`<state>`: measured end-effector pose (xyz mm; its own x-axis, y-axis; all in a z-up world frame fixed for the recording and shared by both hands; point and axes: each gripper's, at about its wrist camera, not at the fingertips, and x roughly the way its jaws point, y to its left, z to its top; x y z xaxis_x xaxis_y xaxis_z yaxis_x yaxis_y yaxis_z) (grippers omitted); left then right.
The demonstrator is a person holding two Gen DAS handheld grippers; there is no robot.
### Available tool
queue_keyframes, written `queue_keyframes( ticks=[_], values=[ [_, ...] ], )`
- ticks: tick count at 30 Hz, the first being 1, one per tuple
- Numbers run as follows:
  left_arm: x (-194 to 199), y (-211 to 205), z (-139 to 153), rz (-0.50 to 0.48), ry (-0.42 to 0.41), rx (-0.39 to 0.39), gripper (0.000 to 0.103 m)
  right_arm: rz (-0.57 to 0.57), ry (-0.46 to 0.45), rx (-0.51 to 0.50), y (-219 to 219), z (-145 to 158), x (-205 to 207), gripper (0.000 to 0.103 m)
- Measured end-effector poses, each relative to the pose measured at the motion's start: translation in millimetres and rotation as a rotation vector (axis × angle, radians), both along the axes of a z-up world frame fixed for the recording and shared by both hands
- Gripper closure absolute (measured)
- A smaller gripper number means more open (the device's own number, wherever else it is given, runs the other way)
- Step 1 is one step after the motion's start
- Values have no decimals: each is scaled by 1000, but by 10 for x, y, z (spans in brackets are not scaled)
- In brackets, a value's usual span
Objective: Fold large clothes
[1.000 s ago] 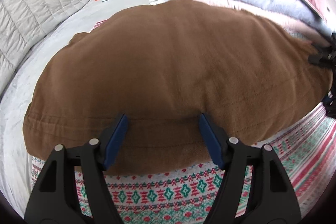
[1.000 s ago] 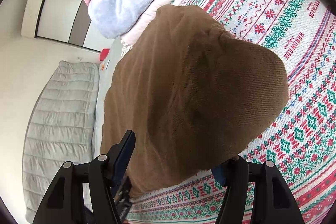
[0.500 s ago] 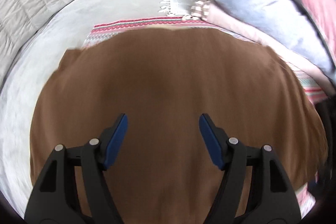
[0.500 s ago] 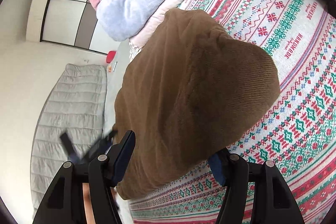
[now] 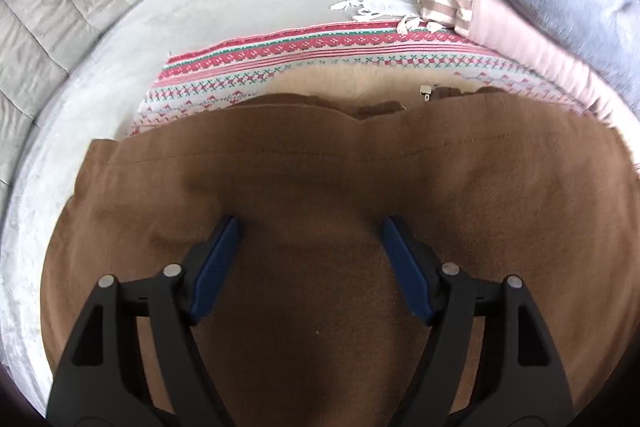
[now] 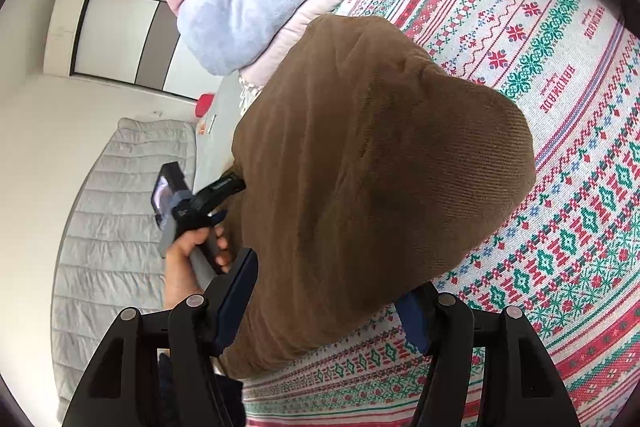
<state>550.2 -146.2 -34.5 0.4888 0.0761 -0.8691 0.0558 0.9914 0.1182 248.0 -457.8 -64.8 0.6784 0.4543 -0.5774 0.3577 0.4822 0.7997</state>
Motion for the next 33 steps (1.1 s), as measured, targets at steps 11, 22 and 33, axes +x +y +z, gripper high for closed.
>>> queue_keyframes(
  ticks=[11,22,33],
  values=[
    [-1946,453,544,-83,-46,-311,28,-12,5,15,-40,-53,25,37],
    [-2542,260,63,-119,-52,-149,25,-31,5,19,-89,-196,53,36],
    [-2917,1517,98,50,-56,-312,25,-119,27,-160,-48,-283,55,56]
  ],
)
